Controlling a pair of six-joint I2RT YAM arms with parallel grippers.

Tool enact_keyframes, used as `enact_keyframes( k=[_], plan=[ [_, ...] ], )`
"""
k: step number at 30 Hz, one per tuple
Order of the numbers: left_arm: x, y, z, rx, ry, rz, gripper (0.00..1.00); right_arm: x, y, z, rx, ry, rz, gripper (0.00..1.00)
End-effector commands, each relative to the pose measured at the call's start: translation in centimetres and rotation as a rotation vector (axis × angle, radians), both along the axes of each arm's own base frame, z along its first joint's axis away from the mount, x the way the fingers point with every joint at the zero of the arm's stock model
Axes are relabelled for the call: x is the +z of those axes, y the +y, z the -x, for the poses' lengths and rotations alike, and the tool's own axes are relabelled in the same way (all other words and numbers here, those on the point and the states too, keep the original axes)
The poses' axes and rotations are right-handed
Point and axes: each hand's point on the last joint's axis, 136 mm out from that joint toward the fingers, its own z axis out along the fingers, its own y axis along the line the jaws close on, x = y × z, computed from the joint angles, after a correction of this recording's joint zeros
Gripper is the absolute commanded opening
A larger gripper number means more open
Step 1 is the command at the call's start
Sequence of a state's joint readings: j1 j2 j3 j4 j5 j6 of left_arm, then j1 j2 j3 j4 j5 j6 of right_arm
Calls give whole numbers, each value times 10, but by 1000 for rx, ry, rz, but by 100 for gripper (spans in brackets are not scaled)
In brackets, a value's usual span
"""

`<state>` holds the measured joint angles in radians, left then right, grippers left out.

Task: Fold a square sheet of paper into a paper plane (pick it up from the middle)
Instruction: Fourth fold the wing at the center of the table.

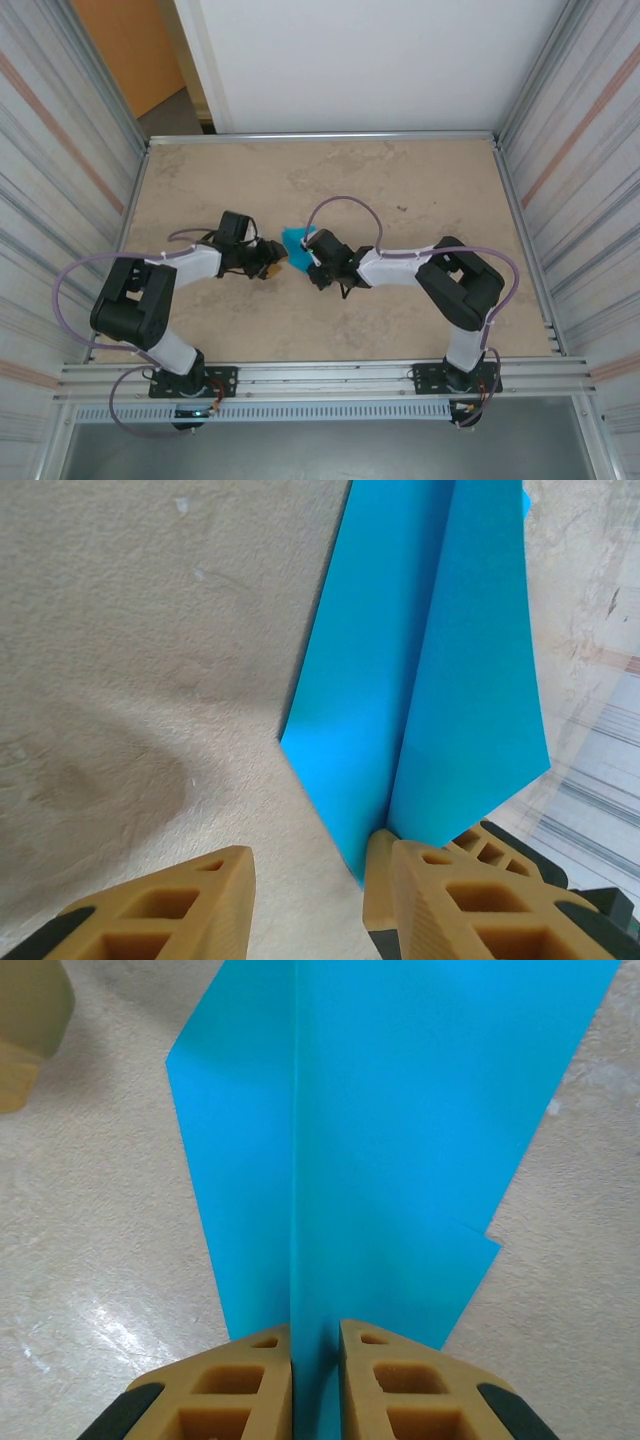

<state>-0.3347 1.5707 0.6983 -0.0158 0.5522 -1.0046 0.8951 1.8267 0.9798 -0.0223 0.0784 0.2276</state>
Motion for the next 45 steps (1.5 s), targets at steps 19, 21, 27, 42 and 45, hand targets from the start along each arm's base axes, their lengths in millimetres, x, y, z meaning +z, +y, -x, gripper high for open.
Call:
enact_keyframes(
  k=[19,21,27,42,45],
  plan=[
    [18,-29,-5,-88,-113,74,41,-14,0,17,20,332,-301,16],
    [17,-32,-6,-102,-118,69,41,-14,-2,17,15,341,-312,16],
    [14,-44,-11,-163,-126,52,44,-17,-4,19,18,350,-312,16],
    [-2,-44,-17,-170,-114,-34,39,-17,-7,14,1,349,-313,17],
    [-6,-43,-17,-170,-107,-41,39,-17,-7,14,1,350,-314,17]
  ],
)
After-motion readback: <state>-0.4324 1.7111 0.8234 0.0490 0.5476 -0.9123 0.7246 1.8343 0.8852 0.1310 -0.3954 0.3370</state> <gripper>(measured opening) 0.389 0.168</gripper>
